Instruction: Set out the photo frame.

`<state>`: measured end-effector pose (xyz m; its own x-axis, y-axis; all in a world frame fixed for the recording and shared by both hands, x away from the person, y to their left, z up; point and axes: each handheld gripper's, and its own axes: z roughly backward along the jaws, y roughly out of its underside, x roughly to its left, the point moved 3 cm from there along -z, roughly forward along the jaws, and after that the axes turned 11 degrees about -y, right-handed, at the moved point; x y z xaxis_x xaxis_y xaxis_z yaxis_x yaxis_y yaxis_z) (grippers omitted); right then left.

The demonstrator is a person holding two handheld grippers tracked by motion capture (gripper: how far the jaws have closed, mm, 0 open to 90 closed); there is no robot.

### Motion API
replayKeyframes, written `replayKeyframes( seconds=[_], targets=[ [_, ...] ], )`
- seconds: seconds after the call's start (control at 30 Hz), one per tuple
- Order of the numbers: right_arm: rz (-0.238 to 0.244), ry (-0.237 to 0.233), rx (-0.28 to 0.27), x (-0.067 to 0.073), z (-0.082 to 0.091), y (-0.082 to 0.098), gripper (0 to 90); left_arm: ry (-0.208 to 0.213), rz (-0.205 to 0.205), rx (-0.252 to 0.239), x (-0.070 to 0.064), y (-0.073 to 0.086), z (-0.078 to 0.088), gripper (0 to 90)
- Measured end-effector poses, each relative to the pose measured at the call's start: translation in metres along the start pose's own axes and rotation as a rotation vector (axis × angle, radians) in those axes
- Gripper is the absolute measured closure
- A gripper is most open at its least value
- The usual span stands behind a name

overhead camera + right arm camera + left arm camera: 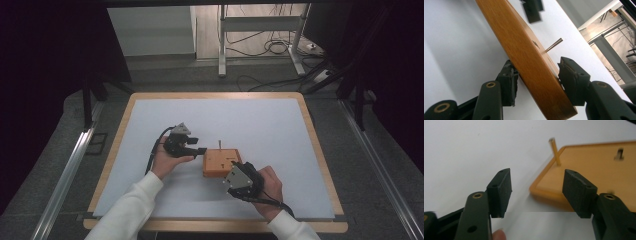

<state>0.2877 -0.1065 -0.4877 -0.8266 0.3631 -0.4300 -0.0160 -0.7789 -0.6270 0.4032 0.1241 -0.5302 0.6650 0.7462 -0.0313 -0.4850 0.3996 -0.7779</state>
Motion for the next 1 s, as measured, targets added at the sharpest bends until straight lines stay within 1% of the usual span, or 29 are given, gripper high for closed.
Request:
replayKeyframes(
  seconds=[0.07,0.13,0.27,0.33,0.37,0.4,0.5,0.67,0.7,0.73,0.87,1.0],
  targets=[
    [0.002,-0.002,0.004,-0.001,0.000,0.000,50.8,-0.014,0.002,0.007,0.002,0.008,0.005,37.9],
    [0.000,-0.004,0.006,-0.002,0.001,-0.001,51.1,-0.018,0.015,0.005,0.006,0.017,0.011,37.6],
    [-0.001,-0.018,0.015,-0.006,0.001,-0.004,51.9,-0.023,0.018,0.012,0.008,0.027,0.017,37.0],
    [0.003,-0.026,0.023,-0.009,0.001,-0.007,52.8,-0.028,0.003,0.015,0.008,0.032,0.020,36.8],
    [0.006,-0.032,0.030,-0.011,0.000,-0.008,53.2,-0.030,0.004,0.022,0.008,0.033,0.021,36.6],
    [0.009,-0.037,0.036,-0.013,0.000,-0.010,53.6,-0.032,-0.006,0.024,0.008,0.034,0.023,36.1],
    [0.011,-0.049,0.049,-0.017,0.001,-0.012,54.7,-0.033,-0.005,0.014,0.007,0.038,0.027,36.0],
    [0.020,-0.052,0.068,-0.025,0.001,-0.015,58.9,-0.041,-0.028,0.027,0.004,0.046,0.031,36.0],
    [0.024,-0.048,0.065,-0.027,0.001,-0.016,60.0,-0.039,-0.026,0.032,0.004,0.047,0.032,36.0],
    [0.015,-0.053,0.063,-0.029,0.001,-0.017,60.4,-0.038,-0.028,0.033,0.004,0.047,0.032,35.7],
    [0.008,-0.082,0.058,-0.038,0.002,-0.020,61.7,-0.038,-0.024,0.030,0.004,0.048,0.032,35.7],
    [0.016,-0.099,0.064,-0.044,0.000,-0.026,64.1,-0.039,-0.033,0.042,0.003,0.049,0.030,35.6]
  ],
)
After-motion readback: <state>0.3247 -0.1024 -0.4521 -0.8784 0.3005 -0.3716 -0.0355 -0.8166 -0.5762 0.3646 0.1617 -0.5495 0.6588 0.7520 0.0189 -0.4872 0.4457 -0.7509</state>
